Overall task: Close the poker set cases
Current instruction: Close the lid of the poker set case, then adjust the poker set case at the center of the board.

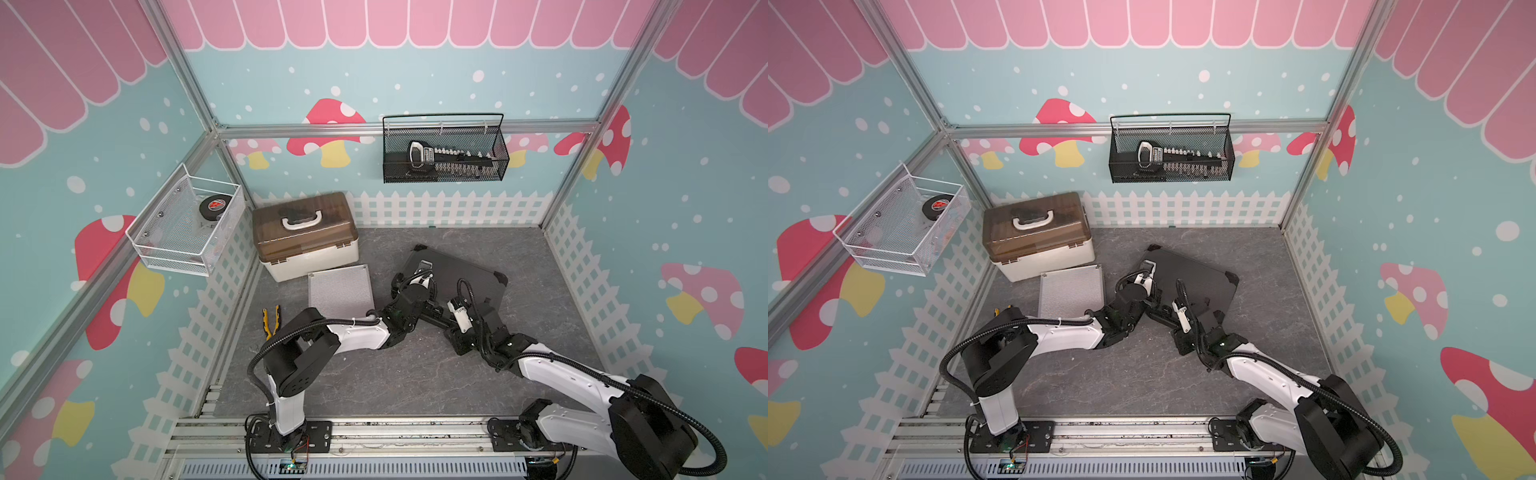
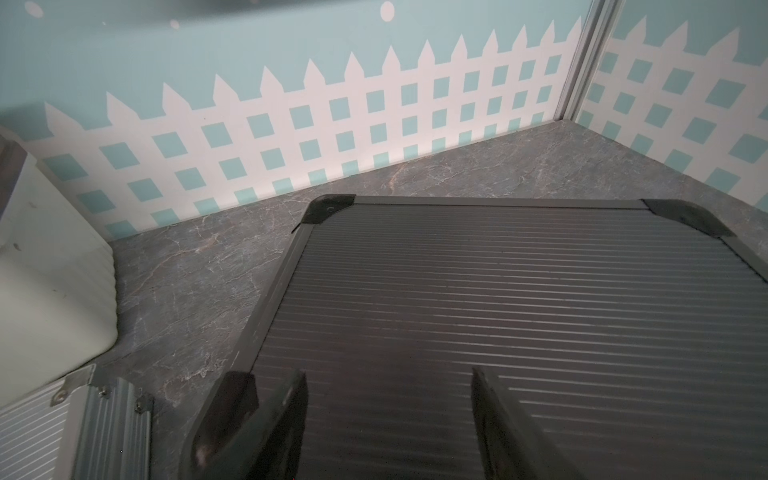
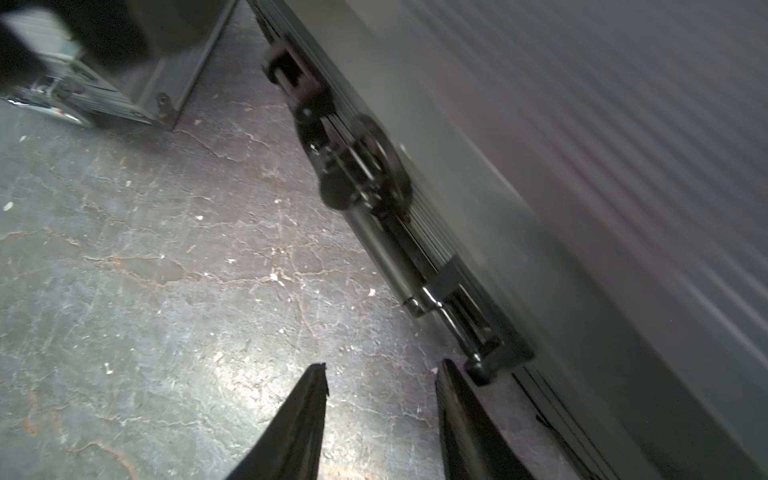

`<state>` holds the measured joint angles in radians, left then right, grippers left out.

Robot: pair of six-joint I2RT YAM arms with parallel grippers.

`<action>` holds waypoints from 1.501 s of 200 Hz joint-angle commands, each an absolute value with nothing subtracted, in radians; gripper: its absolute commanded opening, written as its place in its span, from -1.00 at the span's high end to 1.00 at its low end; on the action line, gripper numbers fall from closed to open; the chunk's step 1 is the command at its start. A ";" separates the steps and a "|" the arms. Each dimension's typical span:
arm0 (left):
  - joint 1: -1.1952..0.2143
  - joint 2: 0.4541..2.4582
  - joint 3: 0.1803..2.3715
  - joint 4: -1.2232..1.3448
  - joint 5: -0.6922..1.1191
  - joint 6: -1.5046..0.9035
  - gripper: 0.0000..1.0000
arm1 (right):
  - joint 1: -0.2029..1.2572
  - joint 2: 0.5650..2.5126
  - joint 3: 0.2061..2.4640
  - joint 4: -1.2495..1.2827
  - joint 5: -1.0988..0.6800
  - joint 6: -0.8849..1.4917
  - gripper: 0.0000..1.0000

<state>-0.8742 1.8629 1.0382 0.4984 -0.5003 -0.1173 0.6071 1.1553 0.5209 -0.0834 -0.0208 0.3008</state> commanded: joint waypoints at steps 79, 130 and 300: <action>-0.811 1.778 0.963 0.389 -0.491 -0.321 -0.30 | 0.651 1.140 0.807 -0.267 0.159 0.267 0.01; -0.801 1.746 1.007 0.310 -0.504 -0.324 -0.41 | 0.649 1.327 0.935 -0.316 0.258 0.269 -0.03; -0.687 2.043 1.397 -0.114 -0.392 -0.345 -0.29 | 0.554 1.308 0.917 -0.449 0.399 0.407 -0.30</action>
<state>-0.6846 2.0090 1.3766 0.0048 -0.4061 -0.3172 0.5968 1.3582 0.9230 -0.3988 0.3344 0.3477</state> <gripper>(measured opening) 0.651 0.633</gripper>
